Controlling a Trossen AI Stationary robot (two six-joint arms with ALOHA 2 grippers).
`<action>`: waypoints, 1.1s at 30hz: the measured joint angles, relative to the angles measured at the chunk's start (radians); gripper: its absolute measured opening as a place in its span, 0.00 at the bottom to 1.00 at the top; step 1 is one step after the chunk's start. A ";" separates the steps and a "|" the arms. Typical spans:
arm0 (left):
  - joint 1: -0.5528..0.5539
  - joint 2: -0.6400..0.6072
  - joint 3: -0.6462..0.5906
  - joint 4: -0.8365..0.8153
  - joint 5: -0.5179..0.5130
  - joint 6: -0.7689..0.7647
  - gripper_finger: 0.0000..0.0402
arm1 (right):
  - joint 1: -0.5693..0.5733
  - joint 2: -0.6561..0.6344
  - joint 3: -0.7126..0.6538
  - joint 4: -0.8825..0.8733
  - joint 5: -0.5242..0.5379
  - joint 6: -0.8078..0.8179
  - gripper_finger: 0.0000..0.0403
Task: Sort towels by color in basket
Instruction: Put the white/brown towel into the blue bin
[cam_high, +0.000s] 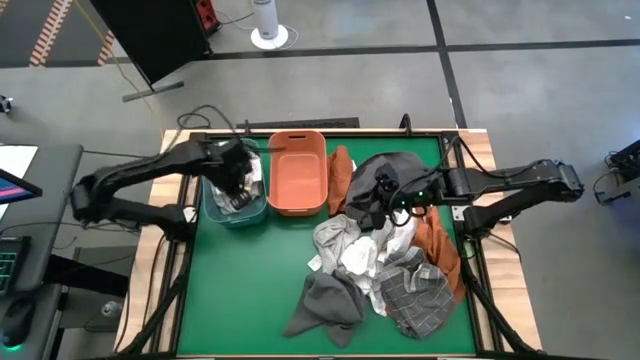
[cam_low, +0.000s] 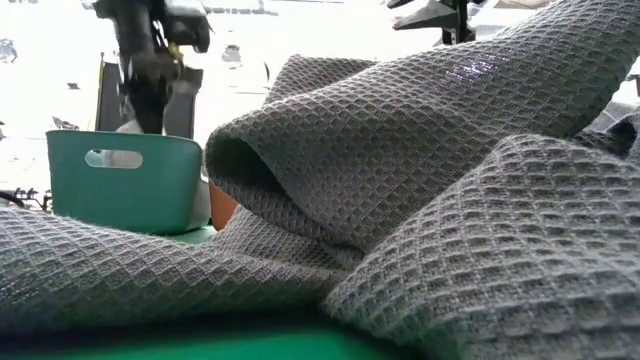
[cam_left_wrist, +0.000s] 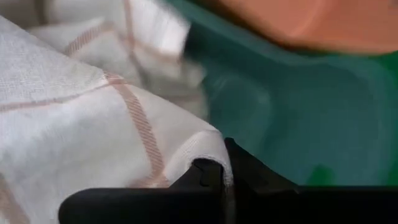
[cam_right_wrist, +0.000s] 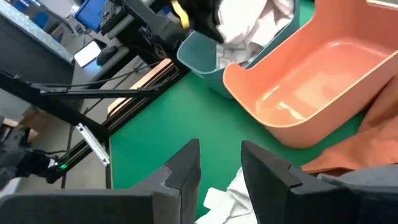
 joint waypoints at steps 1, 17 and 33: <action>0.004 0.034 0.000 -0.006 -0.014 0.017 0.00 | 0.000 0.000 0.000 0.000 0.000 -0.005 0.36; -0.003 0.312 0.000 0.007 -0.026 0.322 0.32 | -0.083 0.000 0.000 0.043 -0.044 -0.152 0.36; 0.048 0.263 0.125 -0.205 0.083 0.240 0.66 | -0.348 0.000 0.000 0.022 -0.230 -0.205 0.36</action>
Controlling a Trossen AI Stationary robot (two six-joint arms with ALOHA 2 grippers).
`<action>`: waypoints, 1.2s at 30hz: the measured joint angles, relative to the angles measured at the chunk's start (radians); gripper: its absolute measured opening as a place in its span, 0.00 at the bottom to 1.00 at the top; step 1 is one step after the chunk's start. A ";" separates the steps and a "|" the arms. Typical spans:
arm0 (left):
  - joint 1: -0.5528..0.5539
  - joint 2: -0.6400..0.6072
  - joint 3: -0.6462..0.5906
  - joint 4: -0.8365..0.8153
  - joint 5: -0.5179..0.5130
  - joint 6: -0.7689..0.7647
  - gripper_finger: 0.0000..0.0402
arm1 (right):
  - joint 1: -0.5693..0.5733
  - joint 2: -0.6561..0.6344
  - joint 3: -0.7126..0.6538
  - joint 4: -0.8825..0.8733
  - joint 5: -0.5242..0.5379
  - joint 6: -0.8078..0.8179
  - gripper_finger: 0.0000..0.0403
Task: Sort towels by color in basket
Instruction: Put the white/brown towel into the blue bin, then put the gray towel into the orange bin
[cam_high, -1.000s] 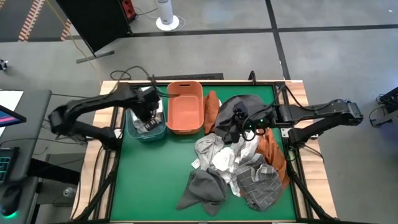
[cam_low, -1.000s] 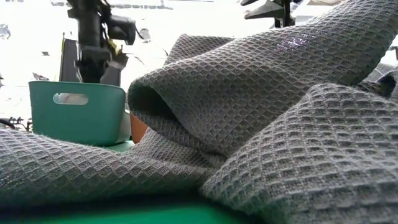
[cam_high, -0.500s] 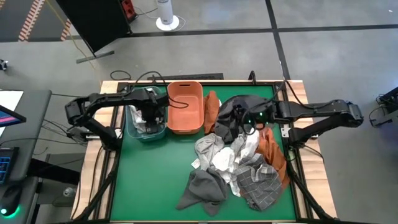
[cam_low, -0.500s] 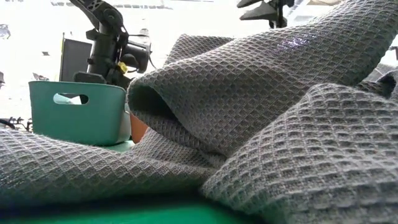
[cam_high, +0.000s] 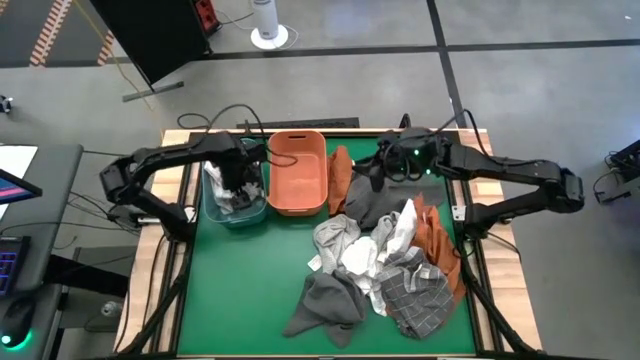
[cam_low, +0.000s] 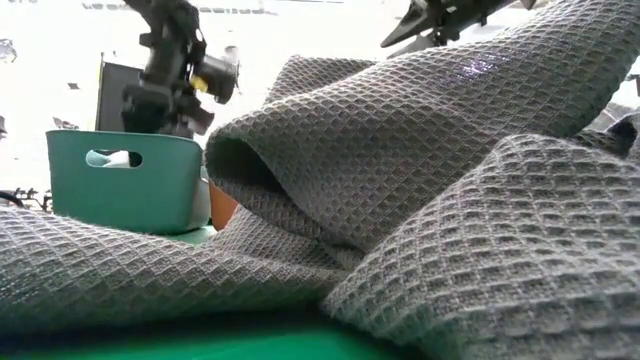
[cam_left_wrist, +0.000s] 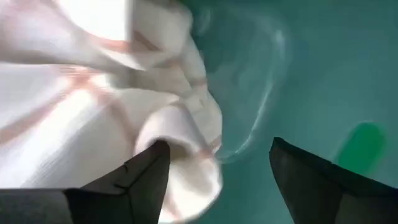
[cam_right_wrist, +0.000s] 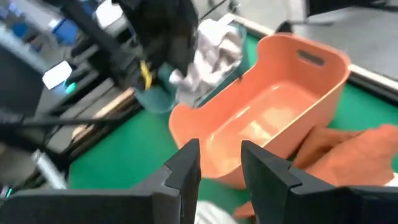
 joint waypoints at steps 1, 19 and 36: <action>-0.003 -0.018 0.025 -0.012 -0.004 -0.020 0.65 | -0.007 0.000 0.000 -0.015 -0.026 -0.010 0.36; -0.149 -0.150 0.245 0.518 -0.107 -0.308 0.64 | 0.005 0.148 0.000 -0.539 -0.056 -0.353 0.46; -0.252 -0.150 0.245 0.428 -0.104 -0.359 0.64 | -0.121 0.324 0.001 -0.471 0.053 -0.632 0.63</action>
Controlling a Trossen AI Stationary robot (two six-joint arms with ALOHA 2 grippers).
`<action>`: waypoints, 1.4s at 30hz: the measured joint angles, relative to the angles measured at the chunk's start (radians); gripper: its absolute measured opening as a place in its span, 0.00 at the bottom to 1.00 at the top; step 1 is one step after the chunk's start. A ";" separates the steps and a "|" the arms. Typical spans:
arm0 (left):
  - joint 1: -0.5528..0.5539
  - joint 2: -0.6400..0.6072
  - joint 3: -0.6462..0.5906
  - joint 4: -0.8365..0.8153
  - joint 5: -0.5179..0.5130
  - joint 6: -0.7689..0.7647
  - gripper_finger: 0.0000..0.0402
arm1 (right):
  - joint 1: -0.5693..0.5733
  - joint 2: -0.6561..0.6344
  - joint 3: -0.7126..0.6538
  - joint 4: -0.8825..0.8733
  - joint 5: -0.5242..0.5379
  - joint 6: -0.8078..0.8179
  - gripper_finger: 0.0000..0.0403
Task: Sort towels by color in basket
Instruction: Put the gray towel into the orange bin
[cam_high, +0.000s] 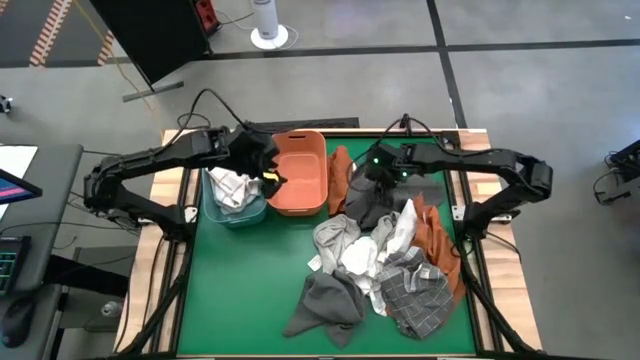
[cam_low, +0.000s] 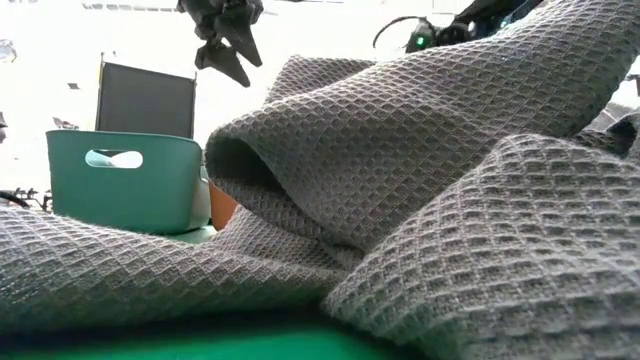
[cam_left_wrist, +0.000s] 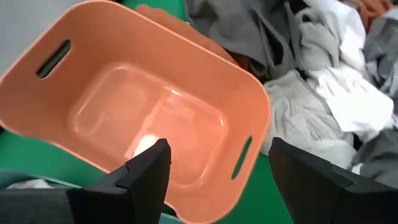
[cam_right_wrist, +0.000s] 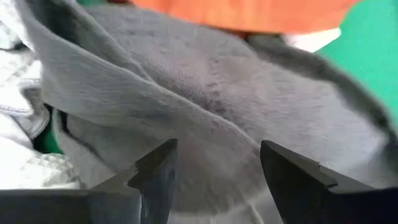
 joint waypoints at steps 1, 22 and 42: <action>-0.004 0.000 0.000 0.001 0.000 0.010 0.64 | -0.012 0.029 0.000 0.001 -0.010 -0.005 0.63; -0.007 -0.078 -0.002 0.052 -0.040 0.036 0.64 | -0.066 -0.043 0.050 -0.006 -0.005 0.118 0.06; -0.052 0.248 0.043 0.871 0.045 0.159 0.70 | 0.075 -0.252 0.349 0.208 -0.013 0.309 0.06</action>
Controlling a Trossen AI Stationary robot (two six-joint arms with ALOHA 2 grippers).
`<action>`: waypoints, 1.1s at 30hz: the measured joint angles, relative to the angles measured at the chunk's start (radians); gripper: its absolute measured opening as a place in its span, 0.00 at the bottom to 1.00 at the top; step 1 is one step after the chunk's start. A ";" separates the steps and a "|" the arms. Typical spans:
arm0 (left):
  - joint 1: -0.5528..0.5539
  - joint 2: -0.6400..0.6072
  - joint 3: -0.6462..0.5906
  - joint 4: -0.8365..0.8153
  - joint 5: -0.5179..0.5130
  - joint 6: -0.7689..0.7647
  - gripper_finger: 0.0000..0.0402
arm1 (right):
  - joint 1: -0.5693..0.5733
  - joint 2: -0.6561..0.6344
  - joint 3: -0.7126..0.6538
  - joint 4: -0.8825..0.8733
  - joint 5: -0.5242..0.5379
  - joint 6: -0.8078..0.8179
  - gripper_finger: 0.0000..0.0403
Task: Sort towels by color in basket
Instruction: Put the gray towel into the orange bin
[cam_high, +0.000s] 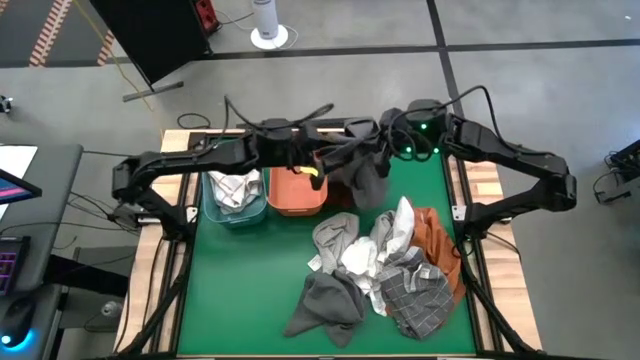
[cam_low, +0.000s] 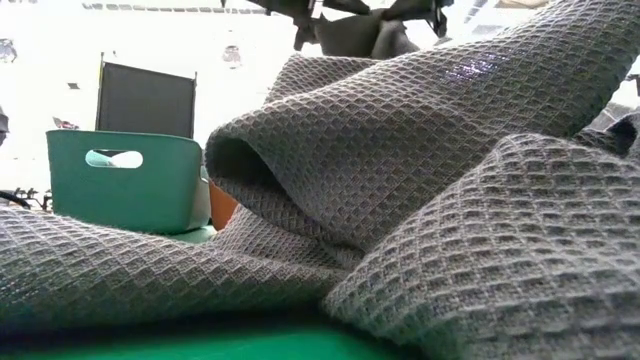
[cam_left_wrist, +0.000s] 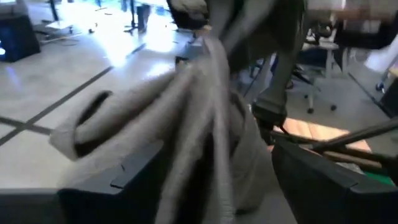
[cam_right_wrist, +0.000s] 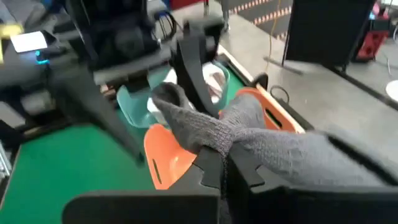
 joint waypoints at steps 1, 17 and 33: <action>-0.005 0.010 0.012 0.001 0.001 0.011 0.72 | 0.003 0.000 0.009 0.004 0.000 0.000 0.06; -0.019 0.084 0.072 0.197 -0.003 -0.041 0.80 | 0.056 0.002 0.072 0.288 0.000 0.035 0.06; 0.012 0.041 0.070 0.189 -0.072 -0.098 0.04 | 0.112 0.020 0.074 0.338 -0.005 0.084 0.37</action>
